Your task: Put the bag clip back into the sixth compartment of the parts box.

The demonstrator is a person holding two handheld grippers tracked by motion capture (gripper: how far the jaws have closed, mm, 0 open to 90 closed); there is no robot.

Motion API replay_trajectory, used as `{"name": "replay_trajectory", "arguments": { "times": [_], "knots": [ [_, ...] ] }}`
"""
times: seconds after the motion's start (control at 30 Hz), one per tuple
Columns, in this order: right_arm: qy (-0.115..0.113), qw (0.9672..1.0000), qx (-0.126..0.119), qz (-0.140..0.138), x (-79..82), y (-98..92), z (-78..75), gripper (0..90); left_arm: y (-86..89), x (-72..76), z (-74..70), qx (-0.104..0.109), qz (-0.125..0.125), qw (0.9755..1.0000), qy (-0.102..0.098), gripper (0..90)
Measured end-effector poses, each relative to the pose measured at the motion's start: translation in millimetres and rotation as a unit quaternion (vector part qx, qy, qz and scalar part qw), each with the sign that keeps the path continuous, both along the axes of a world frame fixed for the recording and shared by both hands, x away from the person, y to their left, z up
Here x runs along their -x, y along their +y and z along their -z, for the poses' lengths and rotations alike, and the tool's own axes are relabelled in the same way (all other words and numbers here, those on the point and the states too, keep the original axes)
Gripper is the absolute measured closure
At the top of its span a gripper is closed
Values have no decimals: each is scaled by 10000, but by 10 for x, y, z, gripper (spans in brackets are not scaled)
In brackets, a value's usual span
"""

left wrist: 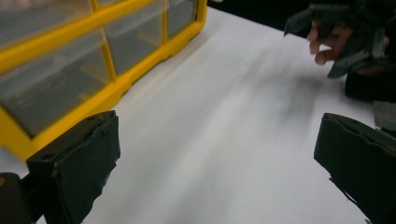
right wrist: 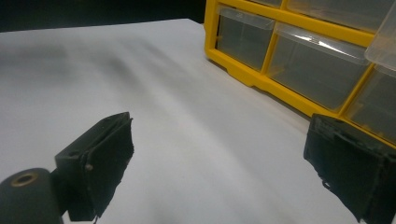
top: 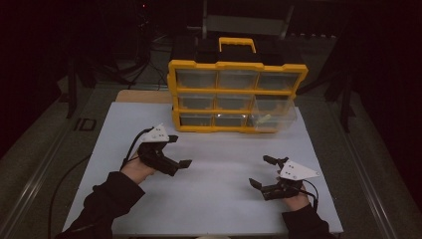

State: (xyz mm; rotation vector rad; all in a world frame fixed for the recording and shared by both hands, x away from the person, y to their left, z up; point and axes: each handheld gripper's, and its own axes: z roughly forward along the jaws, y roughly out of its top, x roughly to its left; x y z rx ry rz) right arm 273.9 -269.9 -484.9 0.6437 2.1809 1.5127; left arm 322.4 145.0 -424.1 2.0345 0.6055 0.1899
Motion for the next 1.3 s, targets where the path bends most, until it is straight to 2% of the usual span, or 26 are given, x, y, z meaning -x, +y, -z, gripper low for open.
{"name": "replay_trajectory", "arguments": {
  "times": [0.33, 0.4, 0.5, 0.7, 0.77, 0.8, 0.93, 1.07, 1.2, 1.27, 1.3],
  "knots": [
    [14, 10000, 27, 11, 0, 5, -1, 81, 307, 260, 184, 16, -344, 9994, -38, 12],
    [10, 10000, 37, 9, 0, 8, 0, 81, 362, 303, 225, -92, -455, 9989, -114, 12],
    [5, 10000, 40, 5, -2, 10, 0, 81, 449, 369, 286, -116, -573, 9982, -95, 12],
    [5, 10000, 60, 4, 0, 20, -1, 81, 609, 479, 412, 76, -826, 9964, -162, 12],
    [2, 10000, 64, -1, -1, 23, 0, 81, 609, 479, 412, 76, -826, 9964, -162, 12],
    [7, 10000, 76, -9, -1, 26, 3, 81, 683, 548, 487, 203, -983, 9949, -141, 12],
    [14, 10000, 78, -7, -3, 25, 5, 81, 732, 620, 558, 154, -1120, 9935, -168, 12],
    [11, 10000, 76, -6, -1, 24, 3, 81, 818, 709, 650, 237, -1392, 9899, -143, 12],
    [13, 10000, 86, -2, -3, 27, 6, 81, 855, 768, 756, 178, -1693, 9853, -140, 12],
    [7, 9999, 105, 4, -4, 31, 9, 81, 869, 799, 814, 147, -1903, 9815, -130, 12],
    [10, 9999, 113, 1, -5, 33, 10, 81, 876, 814, 834, 153, -1958, 9804, -154, 12]
  ]
}}
